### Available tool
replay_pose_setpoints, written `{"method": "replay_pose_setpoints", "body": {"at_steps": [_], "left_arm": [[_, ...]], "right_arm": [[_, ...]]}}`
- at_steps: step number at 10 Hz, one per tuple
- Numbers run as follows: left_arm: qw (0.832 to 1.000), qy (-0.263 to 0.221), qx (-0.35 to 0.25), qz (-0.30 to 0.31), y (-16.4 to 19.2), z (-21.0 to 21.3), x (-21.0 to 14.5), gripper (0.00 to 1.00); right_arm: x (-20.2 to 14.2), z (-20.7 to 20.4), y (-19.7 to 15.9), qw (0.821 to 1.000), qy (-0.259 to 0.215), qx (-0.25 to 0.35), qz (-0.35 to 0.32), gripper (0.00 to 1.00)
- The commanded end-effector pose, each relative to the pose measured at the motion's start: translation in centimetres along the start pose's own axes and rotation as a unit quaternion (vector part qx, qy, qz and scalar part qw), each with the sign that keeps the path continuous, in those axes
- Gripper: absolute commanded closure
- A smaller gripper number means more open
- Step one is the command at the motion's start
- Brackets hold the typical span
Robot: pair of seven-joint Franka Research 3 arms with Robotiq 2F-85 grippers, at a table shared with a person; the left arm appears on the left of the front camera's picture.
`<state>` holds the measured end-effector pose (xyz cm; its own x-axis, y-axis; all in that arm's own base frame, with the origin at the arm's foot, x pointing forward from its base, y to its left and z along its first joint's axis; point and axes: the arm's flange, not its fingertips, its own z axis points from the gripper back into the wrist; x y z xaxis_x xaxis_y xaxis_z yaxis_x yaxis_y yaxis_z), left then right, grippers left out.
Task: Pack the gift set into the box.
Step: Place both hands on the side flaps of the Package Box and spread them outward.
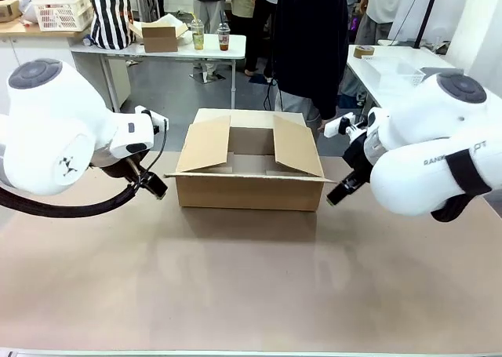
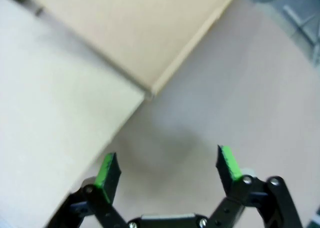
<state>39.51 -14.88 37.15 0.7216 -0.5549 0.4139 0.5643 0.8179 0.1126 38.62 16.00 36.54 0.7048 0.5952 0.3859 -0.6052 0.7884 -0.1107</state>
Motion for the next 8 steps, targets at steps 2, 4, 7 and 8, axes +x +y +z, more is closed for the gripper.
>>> {"method": "replay_pose_setpoints", "body": {"at_steps": [2,4,7,8], "left_arm": [[0.982,0.118,-0.098,-0.113,2.7,8.0,-3.2,0.00],[0.979,-0.031,-0.169,-0.115,3.3,15.0,-3.0,0.00],[0.911,-0.196,-0.359,0.053,6.4,19.9,-0.6,0.00],[0.923,-0.192,-0.315,0.107,7.7,19.0,-0.1,0.00]], "right_arm": [[-2.1,8.1,-4.9,0.986,0.113,0.108,0.051,0.00],[-1.5,13.2,-6.8,0.994,0.010,0.103,-0.028,0.00],[1.7,18.5,-8.9,0.918,-0.087,0.229,-0.312,0.00],[1.4,18.5,-9.7,0.909,-0.140,0.162,-0.357,0.00]]}}
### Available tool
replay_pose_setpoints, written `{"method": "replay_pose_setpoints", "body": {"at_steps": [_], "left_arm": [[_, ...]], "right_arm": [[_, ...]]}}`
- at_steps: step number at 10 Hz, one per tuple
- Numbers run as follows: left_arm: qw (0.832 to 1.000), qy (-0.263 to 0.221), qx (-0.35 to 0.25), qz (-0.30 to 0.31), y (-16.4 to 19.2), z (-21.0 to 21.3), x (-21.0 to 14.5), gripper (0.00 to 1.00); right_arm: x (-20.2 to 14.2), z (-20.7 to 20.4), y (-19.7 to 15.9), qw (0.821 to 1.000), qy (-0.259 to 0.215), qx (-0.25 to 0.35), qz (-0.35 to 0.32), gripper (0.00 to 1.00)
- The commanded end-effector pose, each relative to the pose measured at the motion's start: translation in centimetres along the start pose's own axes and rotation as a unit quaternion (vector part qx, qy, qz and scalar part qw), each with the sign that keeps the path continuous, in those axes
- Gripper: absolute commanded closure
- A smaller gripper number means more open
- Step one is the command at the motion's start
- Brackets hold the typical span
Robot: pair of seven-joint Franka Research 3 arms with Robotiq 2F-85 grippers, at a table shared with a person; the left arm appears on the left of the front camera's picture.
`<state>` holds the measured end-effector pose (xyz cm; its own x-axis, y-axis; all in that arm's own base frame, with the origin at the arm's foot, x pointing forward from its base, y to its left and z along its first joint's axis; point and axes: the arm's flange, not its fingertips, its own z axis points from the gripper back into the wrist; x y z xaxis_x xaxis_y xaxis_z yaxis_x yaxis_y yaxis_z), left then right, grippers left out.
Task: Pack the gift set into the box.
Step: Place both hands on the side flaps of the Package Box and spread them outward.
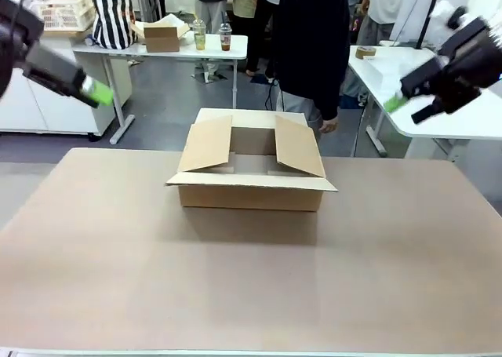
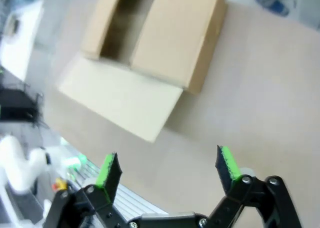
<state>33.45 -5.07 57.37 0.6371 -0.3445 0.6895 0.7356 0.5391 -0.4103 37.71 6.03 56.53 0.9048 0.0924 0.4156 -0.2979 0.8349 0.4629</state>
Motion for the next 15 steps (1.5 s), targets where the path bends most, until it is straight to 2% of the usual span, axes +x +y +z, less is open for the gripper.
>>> {"method": "replay_pose_setpoints", "body": {"at_steps": [1,3,4,5,6,7,8,9,10,11,12,15], "left_arm": [[0.997,0.048,0.030,-0.059,-1.3,-0.8,-0.9,0.00],[0.997,0.048,0.030,-0.059,-1.3,-0.8,-0.9,0.00],[1.000,0.019,0.010,-0.013,-0.2,-0.6,-0.1,0.00],[0.998,0.017,-0.051,0.025,0.0,-0.7,0.6,0.00],[0.984,-0.015,-0.142,0.106,1.0,0.2,1.2,0.00],[0.961,-0.045,-0.198,0.189,2.9,1.3,1.5,0.00],[0.919,-0.075,-0.282,0.263,4.7,2.0,1.5,0.00],[0.891,-0.107,-0.306,0.317,6.4,2.2,1.3,0.00],[0.884,-0.114,-0.296,0.344,7.5,2.1,0.8,0.00],[0.886,-0.121,-0.263,0.364,8.2,1.5,0.5,0.00],[0.924,-0.080,-0.286,0.241,6.8,2.7,0.1,0.00],[0.924,-0.080,-0.286,0.241,6.8,2.7,0.1,0.00]], "right_arm": [[-1.2,-1.0,0.1,0.996,0.039,-0.022,0.072,0.00],[-1.2,-1.0,0.1,0.996,0.039,-0.022,0.072,0.00],[-0.4,-0.5,0.1,1.000,0.014,-0.008,0.018,0.00],[0.2,0.2,-0.9,0.996,0.039,0.071,-0.049,0.00],[0.5,1.8,-2.0,0.976,0.060,0.169,-0.124,0.00],[0.8,3.9,-3.4,0.937,0.084,0.261,-0.216,0.00],[1.0,5.6,-4.7,0.896,0.088,0.329,-0.284,0.00],[1.1,7.1,-6.1,0.859,0.052,0.401,-0.315,0.00],[1.0,7.9,-7.4,0.834,0.015,0.438,-0.335,0.00],[0.8,7.7,-8.1,0.838,-0.015,0.425,-0.342,0.00],[0.0,7.8,-6.7,0.917,0.075,0.337,-0.199,0.00],[0.0,7.8,-6.7,0.917,0.075,0.337,-0.199,0.00]]}}
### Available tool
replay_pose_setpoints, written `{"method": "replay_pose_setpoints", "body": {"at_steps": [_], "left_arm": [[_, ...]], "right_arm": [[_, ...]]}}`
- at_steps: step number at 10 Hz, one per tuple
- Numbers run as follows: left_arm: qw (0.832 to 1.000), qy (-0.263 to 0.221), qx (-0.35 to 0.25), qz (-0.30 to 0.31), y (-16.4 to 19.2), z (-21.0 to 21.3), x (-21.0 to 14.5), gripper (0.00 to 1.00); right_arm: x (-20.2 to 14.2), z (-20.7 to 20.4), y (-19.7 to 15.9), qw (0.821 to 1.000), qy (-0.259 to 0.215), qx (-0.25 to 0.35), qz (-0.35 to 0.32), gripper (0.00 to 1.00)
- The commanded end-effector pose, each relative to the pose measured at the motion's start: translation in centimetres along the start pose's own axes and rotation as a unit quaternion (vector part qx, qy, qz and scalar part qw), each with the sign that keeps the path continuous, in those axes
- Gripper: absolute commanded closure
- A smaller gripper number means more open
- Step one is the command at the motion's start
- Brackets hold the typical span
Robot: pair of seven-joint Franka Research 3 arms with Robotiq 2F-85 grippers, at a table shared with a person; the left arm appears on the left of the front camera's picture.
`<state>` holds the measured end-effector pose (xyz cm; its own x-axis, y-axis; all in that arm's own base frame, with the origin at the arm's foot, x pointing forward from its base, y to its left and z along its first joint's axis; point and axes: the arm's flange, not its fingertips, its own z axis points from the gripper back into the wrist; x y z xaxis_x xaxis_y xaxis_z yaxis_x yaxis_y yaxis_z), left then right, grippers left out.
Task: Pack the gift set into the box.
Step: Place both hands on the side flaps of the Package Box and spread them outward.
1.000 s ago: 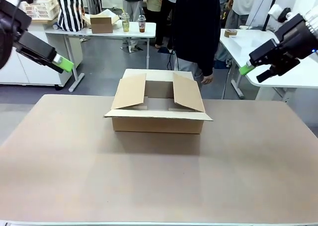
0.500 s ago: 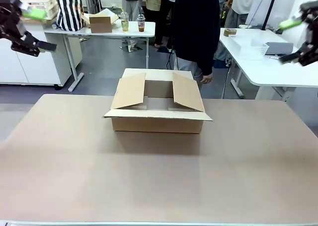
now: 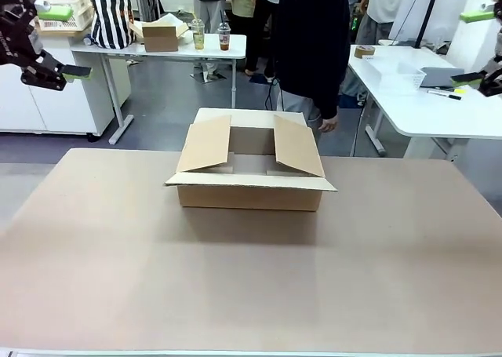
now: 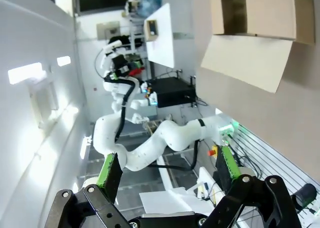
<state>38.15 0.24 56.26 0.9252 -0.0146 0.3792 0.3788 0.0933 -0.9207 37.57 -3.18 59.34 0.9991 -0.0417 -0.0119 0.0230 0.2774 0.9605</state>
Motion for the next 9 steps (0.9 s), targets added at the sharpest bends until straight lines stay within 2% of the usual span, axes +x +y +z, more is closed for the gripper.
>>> {"method": "replay_pose_setpoints", "body": {"at_steps": [1,4,5,6,8,9], "left_arm": [[1.000,0.005,-0.001,-0.015,0.0,0.5,-0.2,0.00],[1.000,0.003,0.001,-0.008,-0.3,0.1,-0.1,0.00],[0.995,0.021,0.087,0.050,-1.3,-2.6,1.6,0.00],[0.983,0.068,0.158,0.063,-1.5,-6.6,3.5,0.00],[0.945,0.143,0.284,0.076,0.5,-13.6,4.2,0.00],[0.924,0.158,0.341,0.061,1.5,-16.6,3.8,0.00]], "right_arm": [[-0.3,0.7,0.0,1.000,0.001,-0.011,0.017,0.00],[-0.3,0.7,0.0,1.000,0.001,-0.011,0.017,0.00],[-0.3,0.7,0.0,1.000,0.001,-0.011,0.017,0.00],[-0.3,0.7,0.0,1.000,0.001,-0.011,0.017,0.00],[-0.3,0.7,0.0,1.000,0.001,-0.011,0.017,0.00],[-0.3,0.7,0.0,1.000,0.001,-0.011,0.017,0.00]]}}
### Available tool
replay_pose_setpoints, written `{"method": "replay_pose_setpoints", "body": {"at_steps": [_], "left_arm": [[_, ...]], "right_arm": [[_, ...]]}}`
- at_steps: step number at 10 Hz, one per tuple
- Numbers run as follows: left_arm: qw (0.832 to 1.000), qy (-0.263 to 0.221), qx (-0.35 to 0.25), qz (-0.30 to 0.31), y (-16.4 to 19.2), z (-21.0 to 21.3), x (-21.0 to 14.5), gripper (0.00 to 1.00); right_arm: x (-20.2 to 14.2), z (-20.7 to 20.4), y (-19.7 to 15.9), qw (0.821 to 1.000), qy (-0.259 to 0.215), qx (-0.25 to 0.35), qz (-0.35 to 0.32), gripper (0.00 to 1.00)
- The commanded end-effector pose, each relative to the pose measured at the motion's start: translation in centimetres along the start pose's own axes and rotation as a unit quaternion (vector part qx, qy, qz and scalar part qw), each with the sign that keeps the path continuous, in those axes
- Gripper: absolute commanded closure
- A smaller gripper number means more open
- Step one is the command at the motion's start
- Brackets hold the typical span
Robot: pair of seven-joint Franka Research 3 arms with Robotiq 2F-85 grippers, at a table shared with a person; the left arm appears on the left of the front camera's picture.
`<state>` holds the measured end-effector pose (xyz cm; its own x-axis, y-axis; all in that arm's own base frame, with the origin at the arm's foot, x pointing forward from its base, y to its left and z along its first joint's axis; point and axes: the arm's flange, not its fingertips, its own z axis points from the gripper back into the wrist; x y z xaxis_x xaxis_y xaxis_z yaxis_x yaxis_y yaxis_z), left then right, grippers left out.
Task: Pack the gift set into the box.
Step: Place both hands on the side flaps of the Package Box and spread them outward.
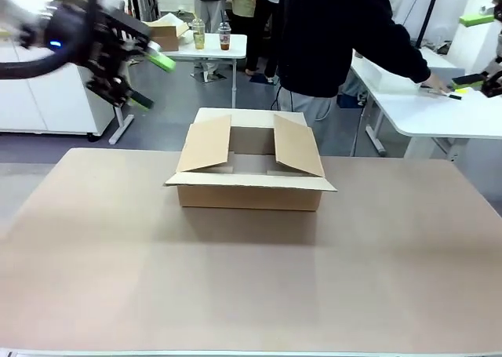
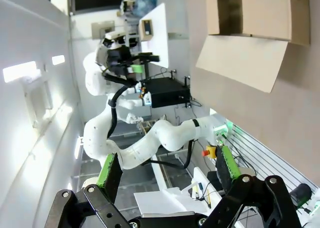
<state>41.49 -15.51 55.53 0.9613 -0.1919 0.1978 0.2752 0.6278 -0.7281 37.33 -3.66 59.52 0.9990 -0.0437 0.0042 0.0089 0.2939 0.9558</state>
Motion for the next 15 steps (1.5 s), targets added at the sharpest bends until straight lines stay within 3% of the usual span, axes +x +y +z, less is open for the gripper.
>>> {"method": "replay_pose_setpoints", "body": {"at_steps": [1,3,4,5,9,10,12,14,15], "left_arm": [[0.988,0.002,0.144,-0.054,-0.9,-4.1,1.5,0.00],[0.970,-0.005,0.207,-0.131,-2.0,-9.1,1.1,0.00],[0.974,-0.014,0.164,-0.156,-2.4,-10.0,0.8,0.00],[0.978,0.021,0.169,-0.117,-2.8,-8.4,0.9,0.00],[0.977,0.016,0.169,-0.131,-2.6,-9.3,1.1,0.00],[0.977,-0.020,0.211,-0.039,-2.6,-10.8,3.6,0.00],[0.948,-0.067,0.307,0.046,-3.1,-15.8,9.0,0.00],[0.932,-0.046,0.359,0.032,-4.0,-19.4,12.1,0.00],[0.916,-0.062,0.395,0.032,-4.0,-20.3,13.0,0.00]], "right_arm": [[-0.1,0.2,0.0,1.000,0.004,-0.003,0.010,0.00],[-0.1,0.2,0.0,1.000,0.004,-0.003,0.010,0.00],[-0.1,0.2,0.0,1.000,0.004,-0.003,0.010,0.00],[-0.1,0.2,0.0,1.000,0.004,-0.003,0.010,0.00],[-0.1,0.2,0.0,1.000,0.004,-0.003,0.010,0.00],[-0.1,0.2,0.0,1.000,0.004,-0.003,0.010,0.00],[-0.1,0.2,0.0,1.000,0.004,-0.003,0.010,0.00],[-0.1,0.2,0.0,1.000,0.004,-0.003,0.010,0.00],[-0.1,0.2,0.0,1.000,0.004,-0.003,0.010,0.00]]}}
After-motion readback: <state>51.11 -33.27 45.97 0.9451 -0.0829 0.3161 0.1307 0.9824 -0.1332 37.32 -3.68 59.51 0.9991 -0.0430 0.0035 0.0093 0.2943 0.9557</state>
